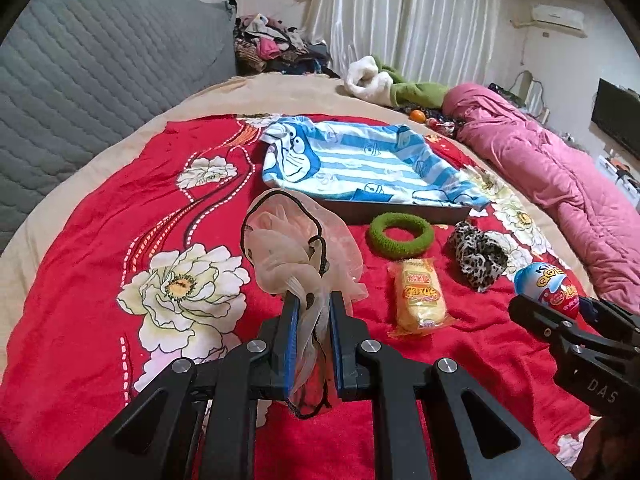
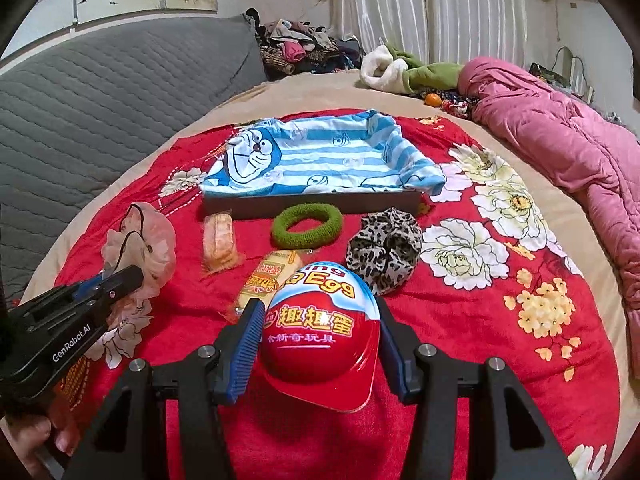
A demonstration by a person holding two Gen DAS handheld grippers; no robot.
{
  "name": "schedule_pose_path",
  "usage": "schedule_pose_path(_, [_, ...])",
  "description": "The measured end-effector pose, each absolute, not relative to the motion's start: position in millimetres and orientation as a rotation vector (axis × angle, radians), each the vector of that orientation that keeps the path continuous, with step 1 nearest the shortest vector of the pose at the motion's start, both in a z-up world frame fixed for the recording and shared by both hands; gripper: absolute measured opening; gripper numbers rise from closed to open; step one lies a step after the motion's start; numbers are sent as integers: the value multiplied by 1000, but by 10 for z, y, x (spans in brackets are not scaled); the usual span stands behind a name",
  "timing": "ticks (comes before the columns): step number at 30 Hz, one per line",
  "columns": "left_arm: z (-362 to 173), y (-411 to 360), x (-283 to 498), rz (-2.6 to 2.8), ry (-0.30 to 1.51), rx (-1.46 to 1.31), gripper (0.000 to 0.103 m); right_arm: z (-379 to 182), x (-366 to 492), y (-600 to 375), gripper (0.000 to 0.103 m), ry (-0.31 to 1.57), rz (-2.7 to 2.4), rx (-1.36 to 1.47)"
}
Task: Organize objects
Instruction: 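Lift the scrunchie and egg and carry both over the striped shirt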
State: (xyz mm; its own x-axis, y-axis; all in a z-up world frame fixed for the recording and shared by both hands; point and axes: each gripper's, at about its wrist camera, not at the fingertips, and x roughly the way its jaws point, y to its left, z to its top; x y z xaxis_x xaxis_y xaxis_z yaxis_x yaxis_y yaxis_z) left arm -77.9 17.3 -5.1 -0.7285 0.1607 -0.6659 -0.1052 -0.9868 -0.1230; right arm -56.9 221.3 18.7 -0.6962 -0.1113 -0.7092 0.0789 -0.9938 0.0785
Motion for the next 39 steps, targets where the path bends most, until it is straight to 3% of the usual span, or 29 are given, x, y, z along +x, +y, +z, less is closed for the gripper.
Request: schedule_pose_path(39, [554, 446, -997, 2845, -59, -954, 14, 699, -791, 2254, 49, -14, -2841, 980])
